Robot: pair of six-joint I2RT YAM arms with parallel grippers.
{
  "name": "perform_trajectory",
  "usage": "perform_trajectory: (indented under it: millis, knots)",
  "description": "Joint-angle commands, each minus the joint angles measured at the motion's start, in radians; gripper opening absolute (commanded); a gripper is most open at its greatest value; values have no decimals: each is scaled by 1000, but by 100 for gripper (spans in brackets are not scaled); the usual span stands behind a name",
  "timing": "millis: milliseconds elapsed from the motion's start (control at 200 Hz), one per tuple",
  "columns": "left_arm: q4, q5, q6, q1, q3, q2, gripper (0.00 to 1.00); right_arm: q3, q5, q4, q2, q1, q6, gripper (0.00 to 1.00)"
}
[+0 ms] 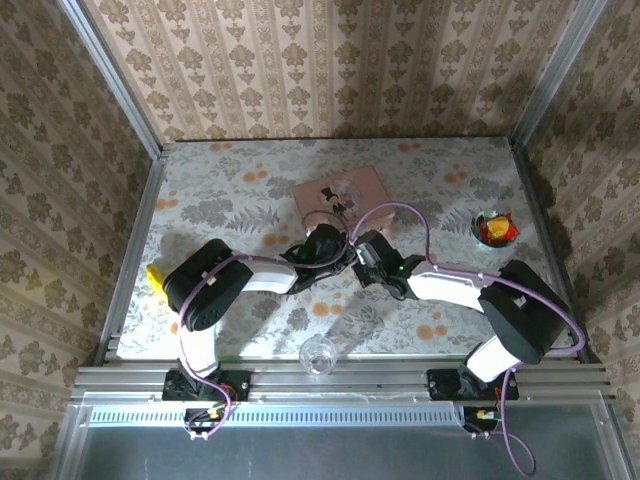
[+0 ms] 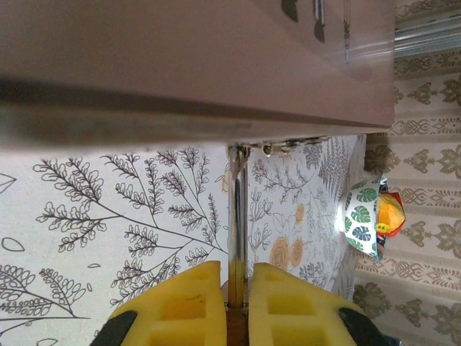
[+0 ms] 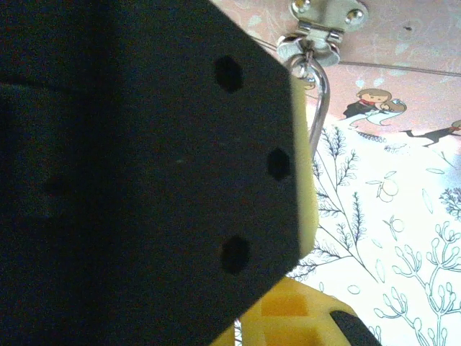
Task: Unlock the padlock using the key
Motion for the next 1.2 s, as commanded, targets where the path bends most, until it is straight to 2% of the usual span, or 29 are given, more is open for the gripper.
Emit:
perform_trajectory:
  millis: [0, 165, 350, 645, 815, 990, 1115, 1195]
  knots:
    - [-26, 130, -78, -41, 4, 19, 0, 24, -140, 51, 37, -79, 88, 6]
    - [-23, 130, -77, -40, 4, 20, 0, 10, -377, 86, 36, -180, 143, 4]
    - [-18, 128, -80, -41, -2, 19, 0, 18, -577, 99, 47, -259, 178, 0]
    - [-8, 118, -80, -41, -19, 11, 0, 65, -893, 121, 122, -363, 250, 0]
    - [6, 112, -85, -41, -33, 8, 0, 28, -1054, 273, 149, -424, 374, 0]
    - [10, 110, -86, -42, -36, 8, 0, -2, -1149, 427, 180, -459, 501, 0]
    - [9, 105, -86, -41, -39, 5, 0, 2, -1115, 370, 166, -457, 464, 0]
    - [7, 101, -88, -41, -41, 4, 0, 2, -1072, 302, 136, -454, 417, 8]
